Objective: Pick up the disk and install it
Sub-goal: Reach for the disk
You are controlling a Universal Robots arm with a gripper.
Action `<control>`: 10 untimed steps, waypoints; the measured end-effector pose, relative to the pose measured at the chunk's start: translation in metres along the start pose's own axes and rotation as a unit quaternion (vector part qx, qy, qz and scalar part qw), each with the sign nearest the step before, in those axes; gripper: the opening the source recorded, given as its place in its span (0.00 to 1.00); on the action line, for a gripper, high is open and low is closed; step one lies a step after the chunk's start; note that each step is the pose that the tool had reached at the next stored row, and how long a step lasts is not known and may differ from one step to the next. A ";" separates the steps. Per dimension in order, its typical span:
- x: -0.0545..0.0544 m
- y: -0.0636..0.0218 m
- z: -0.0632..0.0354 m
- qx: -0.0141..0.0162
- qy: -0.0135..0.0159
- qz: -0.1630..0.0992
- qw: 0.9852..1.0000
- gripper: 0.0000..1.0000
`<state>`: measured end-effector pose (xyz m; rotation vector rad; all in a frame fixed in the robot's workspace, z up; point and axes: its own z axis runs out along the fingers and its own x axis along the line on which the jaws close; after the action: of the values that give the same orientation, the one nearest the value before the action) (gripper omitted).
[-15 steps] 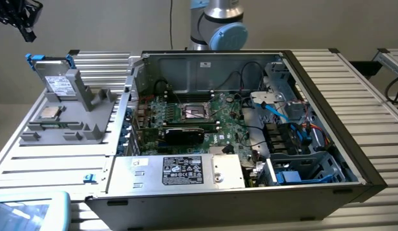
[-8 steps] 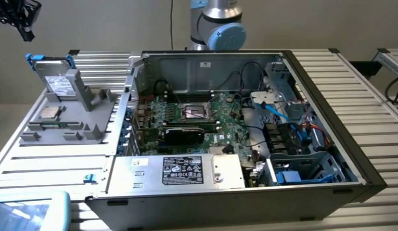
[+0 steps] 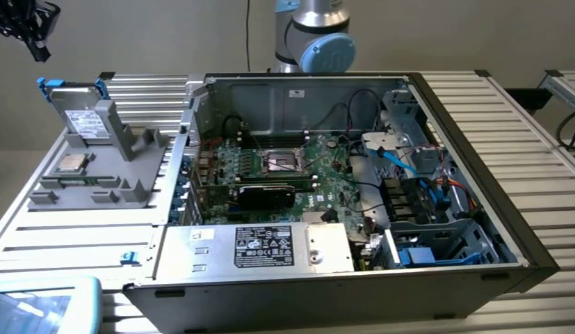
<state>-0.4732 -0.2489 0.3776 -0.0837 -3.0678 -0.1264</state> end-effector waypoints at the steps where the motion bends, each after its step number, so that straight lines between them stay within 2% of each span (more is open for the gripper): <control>1: 0.000 0.0000 0.0000 0.000 0.000 0.000 1.000 0.11; 10: 0.000 0.0000 0.0000 0.000 0.000 0.000 1.000 0.11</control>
<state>-0.4732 -0.2489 0.3777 -0.0836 -3.0677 -0.1263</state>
